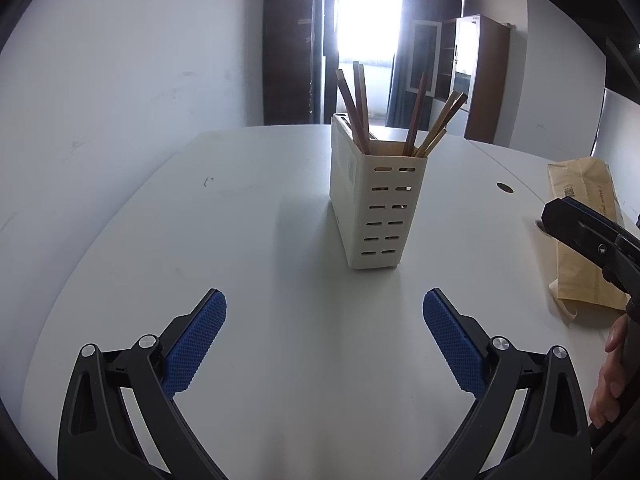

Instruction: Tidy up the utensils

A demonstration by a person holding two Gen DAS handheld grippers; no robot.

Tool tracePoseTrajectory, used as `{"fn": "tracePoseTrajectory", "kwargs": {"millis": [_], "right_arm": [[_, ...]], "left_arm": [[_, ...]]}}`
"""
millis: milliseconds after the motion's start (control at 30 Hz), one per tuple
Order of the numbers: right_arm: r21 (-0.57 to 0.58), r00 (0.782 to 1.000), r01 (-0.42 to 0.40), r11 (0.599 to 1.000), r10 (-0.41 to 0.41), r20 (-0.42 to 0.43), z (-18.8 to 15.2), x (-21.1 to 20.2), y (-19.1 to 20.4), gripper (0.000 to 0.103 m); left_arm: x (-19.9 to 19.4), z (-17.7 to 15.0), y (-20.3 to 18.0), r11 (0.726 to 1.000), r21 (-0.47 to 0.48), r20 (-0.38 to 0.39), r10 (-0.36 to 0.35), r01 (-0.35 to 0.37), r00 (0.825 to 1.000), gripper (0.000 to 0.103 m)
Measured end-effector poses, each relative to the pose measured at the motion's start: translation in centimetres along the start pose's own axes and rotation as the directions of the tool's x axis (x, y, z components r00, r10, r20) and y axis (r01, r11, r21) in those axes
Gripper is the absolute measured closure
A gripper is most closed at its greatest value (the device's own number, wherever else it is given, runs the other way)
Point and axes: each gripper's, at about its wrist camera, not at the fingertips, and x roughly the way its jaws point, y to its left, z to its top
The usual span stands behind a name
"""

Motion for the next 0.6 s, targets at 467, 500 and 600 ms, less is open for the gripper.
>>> {"fn": "tracePoseTrajectory", "kwargs": {"millis": [467, 500, 600], "right_arm": [[0.0, 1.0, 0.0, 1.0, 0.0, -0.014, -0.16, 0.02, 0.0, 0.018], [-0.001, 1.0, -0.001, 1.0, 0.001, -0.014, -0.17, 0.03, 0.03, 0.018], [-0.002, 1.0, -0.002, 1.0, 0.002, -0.018, -0.23, 0.08, 0.09, 0.018]], "left_arm": [[-0.06, 0.08, -0.01, 1.0, 0.003, 0.004, 0.004, -0.004, 1.0, 0.006], [-0.04, 0.08, 0.0, 1.0, 0.003, 0.004, 0.004, -0.004, 1.0, 0.006], [0.01, 0.09, -0.03, 1.0, 0.005, 0.003, 0.003, -0.003, 1.0, 0.006]]}}
